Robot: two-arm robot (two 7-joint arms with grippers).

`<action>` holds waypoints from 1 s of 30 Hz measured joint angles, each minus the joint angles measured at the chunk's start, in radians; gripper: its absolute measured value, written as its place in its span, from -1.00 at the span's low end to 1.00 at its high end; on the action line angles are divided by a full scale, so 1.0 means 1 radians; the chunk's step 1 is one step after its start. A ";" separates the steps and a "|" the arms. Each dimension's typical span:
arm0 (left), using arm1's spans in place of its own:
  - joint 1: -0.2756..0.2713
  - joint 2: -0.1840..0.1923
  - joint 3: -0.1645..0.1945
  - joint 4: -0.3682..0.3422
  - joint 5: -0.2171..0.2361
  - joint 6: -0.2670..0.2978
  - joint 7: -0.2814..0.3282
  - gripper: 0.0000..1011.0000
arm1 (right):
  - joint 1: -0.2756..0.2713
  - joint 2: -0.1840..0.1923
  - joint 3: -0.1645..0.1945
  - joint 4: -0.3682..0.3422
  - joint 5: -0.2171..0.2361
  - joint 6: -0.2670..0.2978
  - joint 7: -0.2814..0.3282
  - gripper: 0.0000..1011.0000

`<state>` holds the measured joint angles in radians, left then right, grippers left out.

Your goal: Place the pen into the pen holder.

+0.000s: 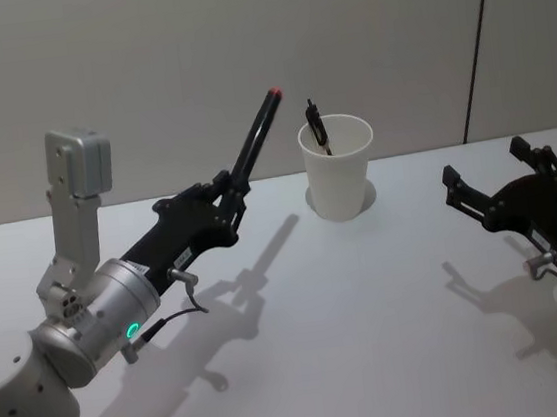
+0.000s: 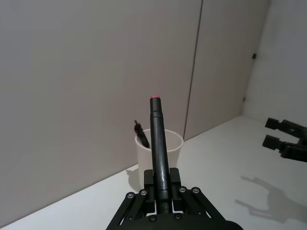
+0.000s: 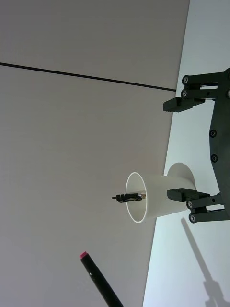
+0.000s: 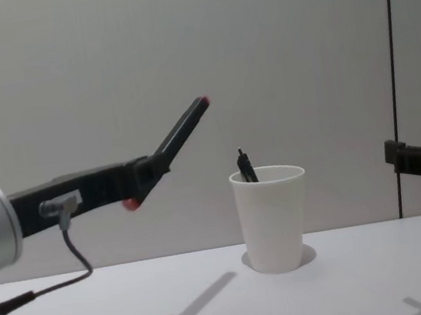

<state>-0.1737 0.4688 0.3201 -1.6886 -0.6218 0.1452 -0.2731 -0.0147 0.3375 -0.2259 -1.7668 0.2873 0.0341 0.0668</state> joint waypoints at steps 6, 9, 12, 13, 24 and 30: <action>-0.018 -0.015 0.007 0.014 -0.005 -0.014 -0.068 -0.63 | 0.000 0.000 0.000 0.000 0.000 0.000 0.000 0.98; -0.026 -0.022 0.012 0.021 -0.003 -0.016 -0.094 -0.63 | 0.000 0.000 0.000 0.000 0.000 0.000 0.000 0.98; -0.032 -0.028 0.016 0.026 0.002 -0.016 -0.110 -0.63 | 0.000 0.000 0.000 0.000 0.000 0.000 0.000 0.98; -0.036 -0.031 0.018 0.031 0.006 -0.017 -0.119 -0.63 | 0.000 0.000 0.000 0.000 0.000 0.000 0.000 0.98; -0.065 -0.062 0.040 0.065 0.045 -0.020 -0.172 -0.63 | 0.000 0.000 0.000 0.000 0.000 0.000 0.000 0.98; -0.081 -0.078 0.050 0.083 0.070 -0.027 -0.184 -0.63 | 0.000 0.000 0.000 0.000 0.000 0.000 0.000 0.98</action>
<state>-0.2547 0.3909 0.3697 -1.6051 -0.5513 0.1182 -0.4573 -0.0146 0.3375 -0.2258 -1.7667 0.2874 0.0340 0.0667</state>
